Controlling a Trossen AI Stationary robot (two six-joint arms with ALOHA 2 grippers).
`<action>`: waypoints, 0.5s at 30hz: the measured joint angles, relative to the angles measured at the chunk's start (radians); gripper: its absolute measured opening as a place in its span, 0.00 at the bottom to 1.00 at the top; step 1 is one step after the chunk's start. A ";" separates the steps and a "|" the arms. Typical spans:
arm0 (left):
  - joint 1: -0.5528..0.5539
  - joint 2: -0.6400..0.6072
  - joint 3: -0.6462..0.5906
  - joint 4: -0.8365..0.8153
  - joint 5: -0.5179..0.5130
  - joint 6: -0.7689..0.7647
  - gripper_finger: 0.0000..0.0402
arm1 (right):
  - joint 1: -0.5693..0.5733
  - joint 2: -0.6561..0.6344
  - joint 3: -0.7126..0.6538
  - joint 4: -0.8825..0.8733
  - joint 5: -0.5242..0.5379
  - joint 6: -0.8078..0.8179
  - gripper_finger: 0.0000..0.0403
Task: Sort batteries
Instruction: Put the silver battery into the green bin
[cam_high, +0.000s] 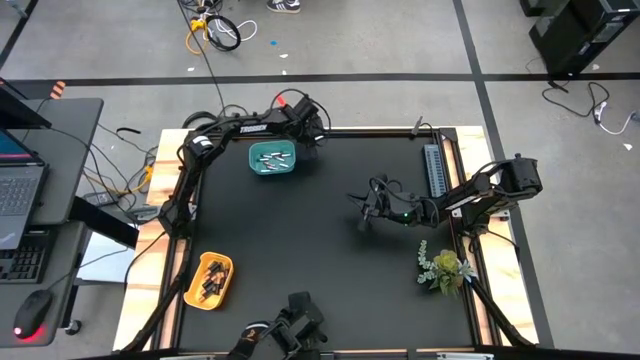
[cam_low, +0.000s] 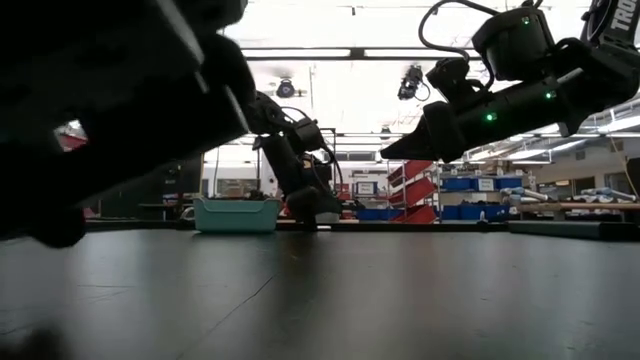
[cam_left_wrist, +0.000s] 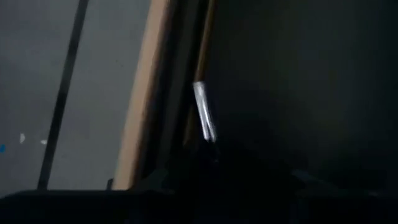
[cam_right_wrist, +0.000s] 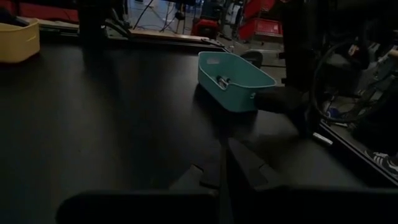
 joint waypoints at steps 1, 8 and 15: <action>-0.001 0.001 -0.002 -0.003 0.001 0.000 0.33 | 0.002 0.000 0.000 0.000 0.000 0.000 0.03; -0.001 0.001 -0.002 0.001 -0.001 0.001 0.33 | 0.003 -0.001 0.000 0.007 0.000 -0.005 0.03; -0.005 0.003 -0.002 0.003 0.006 -0.002 0.33 | 0.003 -0.001 0.000 0.007 0.000 -0.007 0.03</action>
